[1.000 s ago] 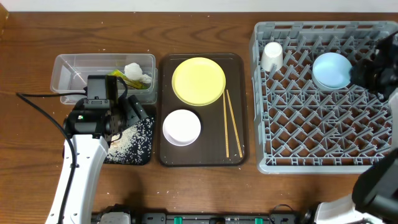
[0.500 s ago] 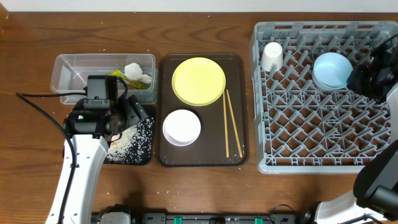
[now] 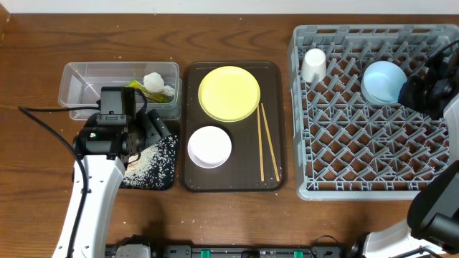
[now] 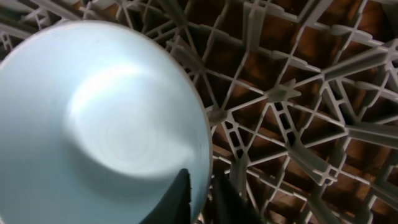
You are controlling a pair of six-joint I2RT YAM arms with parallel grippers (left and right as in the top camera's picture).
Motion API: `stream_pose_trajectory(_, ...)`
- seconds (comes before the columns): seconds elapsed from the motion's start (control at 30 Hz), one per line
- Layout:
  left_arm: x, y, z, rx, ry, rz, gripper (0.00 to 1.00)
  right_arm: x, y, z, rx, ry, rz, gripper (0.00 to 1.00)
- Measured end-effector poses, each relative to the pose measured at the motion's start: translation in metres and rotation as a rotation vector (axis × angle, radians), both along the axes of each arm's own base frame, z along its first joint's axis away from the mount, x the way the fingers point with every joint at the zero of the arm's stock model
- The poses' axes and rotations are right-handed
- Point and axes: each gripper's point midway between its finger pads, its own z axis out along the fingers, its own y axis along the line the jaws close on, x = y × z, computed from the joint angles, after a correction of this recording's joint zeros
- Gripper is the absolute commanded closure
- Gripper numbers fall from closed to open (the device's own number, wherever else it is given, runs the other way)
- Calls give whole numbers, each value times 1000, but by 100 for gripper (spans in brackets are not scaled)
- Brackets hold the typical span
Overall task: Sort waste into correct bins and load items into the dishwasher rack
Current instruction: 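Release the blue bowl and raise the right gripper from the rack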
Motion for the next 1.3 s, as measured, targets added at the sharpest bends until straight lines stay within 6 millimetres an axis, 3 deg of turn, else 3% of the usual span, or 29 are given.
stream_pose_trajectory(0.23,0,0,0,0,0,0,6,0,-1,-10,4,-5,-21,99)
stream_pose_trajectory(0.4,0,0,0,0,0,0,6,7,-5,-5,-13,-39,-31,99)
stream_pose_trajectory(0.5,0,0,0,0,0,0,6,13,-17,9,-72,-56,-50,99)
stream_pose_trajectory(0.63,0,0,0,0,0,0,6,27,-43,64,-291,-128,-57,99)
stream_pose_trajectory(0.7,0,0,0,0,0,1,6,34,-53,112,-487,-181,-45,99)
stream_pose_trajectory(0.8,0,0,0,0,0,0,6,36,-54,156,-683,-207,-28,99)
stream_pose_trajectory(0.9,0,0,0,0,0,0,6,38,-45,173,-830,-181,18,99)
stream_pose_trajectory(1.03,0,0,0,0,0,0,6,54,-37,154,-1004,-62,110,99)
stream_pose_trajectory(1.23,0,0,0,0,0,1,6,87,-29,80,-1265,234,293,99)
stream_pose_trajectory(1.3,0,0,0,0,0,1,6,97,-22,68,-1364,315,340,99)
